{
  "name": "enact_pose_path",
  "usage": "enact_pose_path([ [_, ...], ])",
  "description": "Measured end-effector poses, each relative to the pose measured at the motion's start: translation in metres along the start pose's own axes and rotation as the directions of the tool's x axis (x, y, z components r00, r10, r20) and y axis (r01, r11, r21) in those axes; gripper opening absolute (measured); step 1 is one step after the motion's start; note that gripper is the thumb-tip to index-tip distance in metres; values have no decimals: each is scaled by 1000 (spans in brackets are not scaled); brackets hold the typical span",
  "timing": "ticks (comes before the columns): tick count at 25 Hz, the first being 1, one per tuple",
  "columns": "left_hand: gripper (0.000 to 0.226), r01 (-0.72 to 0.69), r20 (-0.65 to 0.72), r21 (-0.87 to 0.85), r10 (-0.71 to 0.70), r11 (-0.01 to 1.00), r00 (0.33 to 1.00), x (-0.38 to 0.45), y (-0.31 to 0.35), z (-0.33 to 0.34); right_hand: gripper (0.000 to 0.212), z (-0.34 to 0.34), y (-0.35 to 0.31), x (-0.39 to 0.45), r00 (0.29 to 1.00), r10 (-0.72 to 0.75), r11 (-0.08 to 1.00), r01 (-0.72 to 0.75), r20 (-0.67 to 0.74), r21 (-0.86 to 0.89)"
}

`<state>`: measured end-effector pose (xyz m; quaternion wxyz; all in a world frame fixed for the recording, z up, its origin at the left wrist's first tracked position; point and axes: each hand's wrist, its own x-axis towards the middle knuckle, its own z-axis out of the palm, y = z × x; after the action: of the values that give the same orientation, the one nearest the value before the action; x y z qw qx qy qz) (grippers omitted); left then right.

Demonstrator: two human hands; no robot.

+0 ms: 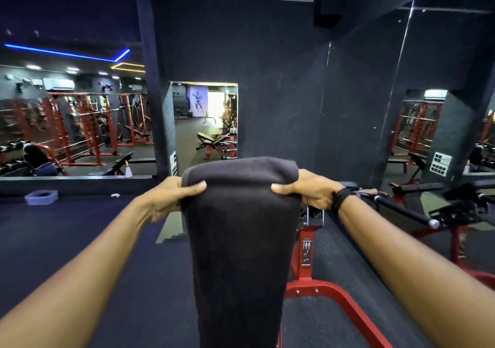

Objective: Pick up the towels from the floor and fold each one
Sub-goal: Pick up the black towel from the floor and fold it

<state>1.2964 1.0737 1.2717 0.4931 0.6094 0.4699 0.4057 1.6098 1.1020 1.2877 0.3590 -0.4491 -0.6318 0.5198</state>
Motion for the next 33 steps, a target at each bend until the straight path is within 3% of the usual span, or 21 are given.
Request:
enact_pose_path([
  [1,97,13,-22,-33,-14,999,1000,1,-6,-3,42,-2,6,4,997,-3,997,8,-71,79],
  [3,94,57,22,-30,-56,998,998,-2,-15,-4,35,-5,8,4,998,26,984,-15,-59,177],
  [5,89,43,2,-38,-43,998,999,-5,-24,-3,43,-4,12,-2,996,85,995,-85,1,57],
  [9,34,-29,-148,-202,-2,979,989,-3,-32,6,66,-7,18,-5,989,125,991,-129,83,46],
  [11,25,-65,-203,-247,14,967,979,-1,-26,9,51,-2,16,-7,979,175,984,-173,103,-30],
  [13,25,-86,-193,-198,47,976,980,2,-24,11,30,1,11,-4,991,126,990,-129,52,61],
  [15,14,-91,-264,-164,46,982,964,1,-21,9,36,3,8,-2,995,100,995,-101,22,20],
  [19,20,66,-191,-1,-65,998,979,-2,-23,3,33,3,16,3,981,99,987,-76,-166,141],
  [21,14,29,-295,-114,-62,993,953,0,-23,6,32,5,16,3,975,102,986,-72,-198,153],
  [23,24,-38,-282,-268,-41,963,958,0,-20,7,30,7,12,6,964,79,981,-31,-252,189],
  [25,37,-50,-242,-219,-5,974,970,2,-19,6,28,7,8,8,953,63,975,5,-297,221],
  [29,36,-53,-522,-39,25,998,853,11,-14,5,17,9,5,7,950,8,978,58,-311,200],
  [31,51,-69,-527,-70,22,995,850,13,-12,4,27,7,5,5,971,14,993,14,-237,113],
  [33,66,-81,-424,-109,27,991,905,7,-6,3,44,5,8,5,977,7,1000,-8,-214,-5],
])
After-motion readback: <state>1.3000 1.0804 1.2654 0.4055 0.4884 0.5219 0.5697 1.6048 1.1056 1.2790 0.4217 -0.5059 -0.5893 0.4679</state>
